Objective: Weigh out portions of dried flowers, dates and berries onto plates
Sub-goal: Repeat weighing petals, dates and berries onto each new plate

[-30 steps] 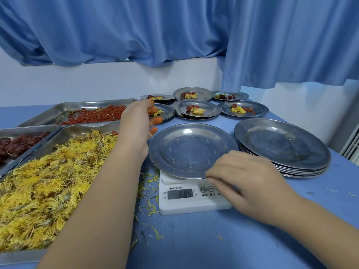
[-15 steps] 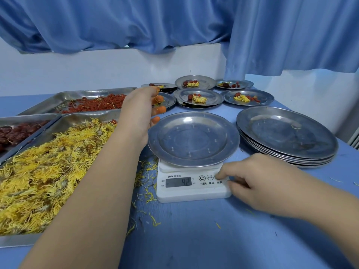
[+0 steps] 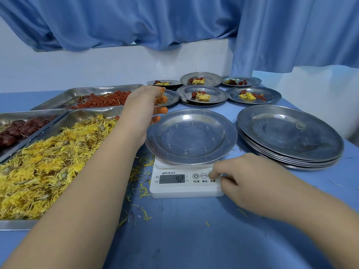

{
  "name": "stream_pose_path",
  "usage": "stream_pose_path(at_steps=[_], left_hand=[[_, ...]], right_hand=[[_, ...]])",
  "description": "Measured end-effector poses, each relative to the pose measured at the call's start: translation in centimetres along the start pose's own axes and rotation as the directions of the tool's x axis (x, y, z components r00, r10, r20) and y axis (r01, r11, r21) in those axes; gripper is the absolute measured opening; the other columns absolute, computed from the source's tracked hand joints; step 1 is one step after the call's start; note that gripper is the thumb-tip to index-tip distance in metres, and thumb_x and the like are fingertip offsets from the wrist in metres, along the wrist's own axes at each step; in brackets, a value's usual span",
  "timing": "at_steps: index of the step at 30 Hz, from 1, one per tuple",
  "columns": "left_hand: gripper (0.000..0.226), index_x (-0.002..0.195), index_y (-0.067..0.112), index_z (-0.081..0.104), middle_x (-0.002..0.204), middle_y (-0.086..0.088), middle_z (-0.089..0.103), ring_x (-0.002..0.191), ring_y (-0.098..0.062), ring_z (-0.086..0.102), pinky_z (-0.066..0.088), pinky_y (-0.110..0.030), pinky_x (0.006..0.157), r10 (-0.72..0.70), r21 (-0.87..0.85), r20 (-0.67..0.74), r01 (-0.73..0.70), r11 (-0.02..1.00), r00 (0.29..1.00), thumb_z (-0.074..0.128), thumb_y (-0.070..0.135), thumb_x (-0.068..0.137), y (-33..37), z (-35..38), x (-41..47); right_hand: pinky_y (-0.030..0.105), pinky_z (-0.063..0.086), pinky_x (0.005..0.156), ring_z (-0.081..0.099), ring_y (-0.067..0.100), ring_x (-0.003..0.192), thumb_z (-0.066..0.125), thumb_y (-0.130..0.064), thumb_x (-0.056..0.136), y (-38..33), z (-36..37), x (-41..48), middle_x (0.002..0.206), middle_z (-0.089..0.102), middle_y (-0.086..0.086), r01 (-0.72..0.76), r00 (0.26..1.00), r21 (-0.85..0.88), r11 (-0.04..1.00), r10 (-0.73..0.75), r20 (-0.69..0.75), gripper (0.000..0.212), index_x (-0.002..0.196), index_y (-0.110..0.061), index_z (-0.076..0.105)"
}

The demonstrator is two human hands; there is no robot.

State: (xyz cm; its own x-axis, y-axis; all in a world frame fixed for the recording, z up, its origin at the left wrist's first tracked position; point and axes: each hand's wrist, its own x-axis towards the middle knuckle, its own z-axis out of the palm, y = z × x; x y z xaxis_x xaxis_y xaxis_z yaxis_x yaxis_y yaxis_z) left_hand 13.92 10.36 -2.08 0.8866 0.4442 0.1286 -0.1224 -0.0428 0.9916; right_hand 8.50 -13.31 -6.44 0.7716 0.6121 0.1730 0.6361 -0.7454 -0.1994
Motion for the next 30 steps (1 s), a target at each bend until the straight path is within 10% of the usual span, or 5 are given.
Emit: stream_pose_path(at_steps=[7, 13, 19, 24, 30], left_hand=[[0.014, 0.099, 0.022, 0.067, 0.079, 0.005, 0.066, 0.058, -0.011, 0.061, 0.042, -0.024, 0.054, 0.022, 0.04, 0.016, -0.023, 0.999, 1.0, 0.057, 0.025, 0.09, -0.3, 0.4, 0.1], [0.016, 0.094, 0.026, 0.065, 0.09, 0.003, 0.068, 0.065, -0.011, 0.063, 0.045, -0.026, 0.06, 0.117, 0.186, 0.03, -0.12, 0.975, 0.993, 0.05, 0.02, 0.092, -0.7, 0.5, -0.4], [0.014, 0.093, 0.032, 0.062, 0.082, 0.013, 0.062, 0.06, 0.004, 0.059, 0.04, -0.009, 0.045, 0.263, 0.404, 0.084, -0.274, 0.873, 0.961, 0.052, 0.022, 0.09, -1.3, 1.2, -0.9], [0.02, 0.106, 0.029, 0.062, 0.087, 0.018, 0.06, 0.077, 0.001, 0.056, 0.041, -0.02, 0.063, 0.302, 0.543, 0.18, -0.35, 0.763, 0.936, 0.052, 0.024, 0.089, -0.8, 0.2, -0.8], [0.014, 0.092, 0.035, 0.063, 0.093, 0.022, 0.061, 0.084, 0.003, 0.055, 0.037, -0.02, 0.063, 0.26, 0.614, 0.108, -0.27, 0.742, 0.96, 0.049, 0.035, 0.093, 1.2, -6.6, 0.0]], right_hand=[[0.026, 0.03, 0.046, 0.05, 0.012, 0.06, 0.041, -0.026, 0.08, 0.9, -0.4, 0.3, 0.06, 0.055, -0.006, -0.151, 0.976, -0.045, 0.987, 0.142, -0.167, 0.018, 0.065, -0.024, 0.05], [0.03, 0.036, 0.055, 0.052, 0.022, 0.068, 0.044, -0.023, 0.082, 2.3, 0.4, 0.9, 0.071, 0.054, -0.007, -0.33, 0.93, -0.05, 0.943, 0.316, -0.188, 0.006, 0.083, -0.025, 0.048], [0.032, 0.045, 0.057, 0.055, 0.021, 0.068, 0.045, -0.022, 0.081, 1.1, 1.2, 1.2, 0.065, 0.057, -0.007, -0.258, 0.942, 0.01, 0.966, 0.254, -0.219, 0.004, 0.079, -0.026, 0.045], [0.025, 0.029, 0.045, 0.046, 0.01, 0.053, 0.049, -0.021, 0.076, -0.5, 0.2, 1.2, 0.051, 0.049, -0.006, -0.199, 0.909, 0.066, 0.978, 0.209, -0.359, 0.01, 0.068, -0.023, 0.044], [0.031, 0.044, 0.05, 0.05, 0.016, 0.054, 0.047, -0.019, 0.075, -3.7, -0.9, 3.5, 0.05, 0.051, -0.006, -0.069, 0.857, 0.149, 0.986, 0.135, -0.497, 0.008, 0.069, -0.023, 0.051]])
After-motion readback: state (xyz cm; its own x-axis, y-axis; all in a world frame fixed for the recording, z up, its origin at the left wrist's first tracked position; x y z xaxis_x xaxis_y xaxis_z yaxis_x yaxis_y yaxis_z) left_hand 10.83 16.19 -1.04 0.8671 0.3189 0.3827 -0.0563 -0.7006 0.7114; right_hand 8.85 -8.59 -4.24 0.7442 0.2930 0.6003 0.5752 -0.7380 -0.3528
